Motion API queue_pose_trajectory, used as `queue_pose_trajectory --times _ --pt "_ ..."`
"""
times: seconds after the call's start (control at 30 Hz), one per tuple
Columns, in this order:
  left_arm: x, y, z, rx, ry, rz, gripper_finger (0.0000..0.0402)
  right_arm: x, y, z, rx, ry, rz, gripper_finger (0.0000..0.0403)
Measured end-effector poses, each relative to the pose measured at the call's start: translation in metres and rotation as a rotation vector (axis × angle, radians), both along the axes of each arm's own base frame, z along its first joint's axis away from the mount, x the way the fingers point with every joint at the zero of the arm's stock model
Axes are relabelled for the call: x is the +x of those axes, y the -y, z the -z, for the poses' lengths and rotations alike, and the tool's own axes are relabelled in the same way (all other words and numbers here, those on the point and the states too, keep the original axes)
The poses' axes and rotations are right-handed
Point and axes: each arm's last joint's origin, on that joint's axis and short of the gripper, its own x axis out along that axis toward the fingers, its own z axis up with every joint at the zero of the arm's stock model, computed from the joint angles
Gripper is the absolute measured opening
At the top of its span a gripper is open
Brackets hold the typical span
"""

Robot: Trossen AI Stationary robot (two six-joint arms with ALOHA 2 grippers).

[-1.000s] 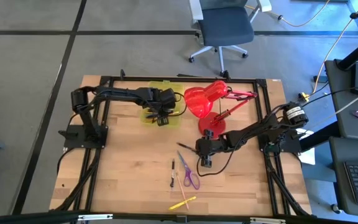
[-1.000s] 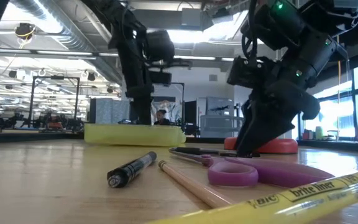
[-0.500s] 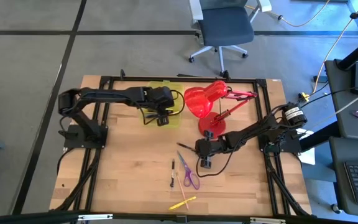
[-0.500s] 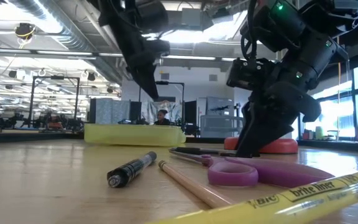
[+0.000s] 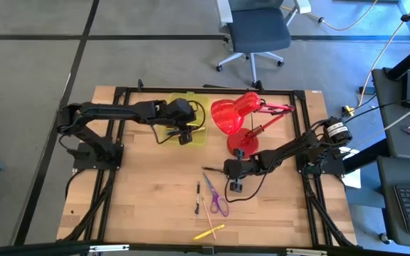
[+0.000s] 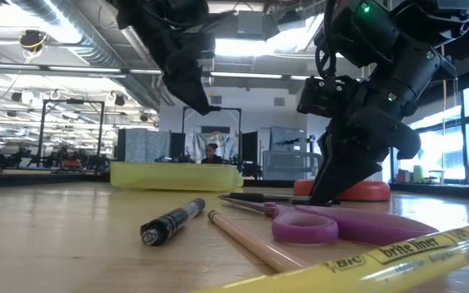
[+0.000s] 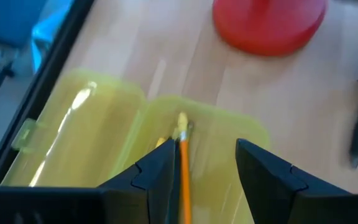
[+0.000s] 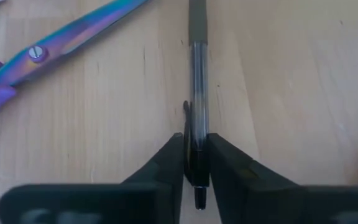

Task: Pick & place school supplies into a supply box
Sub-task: Put the top black transparent pen into the yellow supply box

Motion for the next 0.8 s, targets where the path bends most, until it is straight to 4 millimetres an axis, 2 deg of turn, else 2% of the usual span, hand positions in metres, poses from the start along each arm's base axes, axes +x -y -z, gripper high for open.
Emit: queue_pose_trajectory --times 0.33,0.8 --pt "-0.039 0.020 0.009 0.036 0.363 -0.001 0.0166 0.001 0.000 -0.003 -0.009 0.022 -0.021 0.0065" --pt "-0.060 0.047 0.057 0.008 0.533 0.077 0.0164 0.001 0.001 -0.017 -0.015 0.089 -0.013 0.0066"
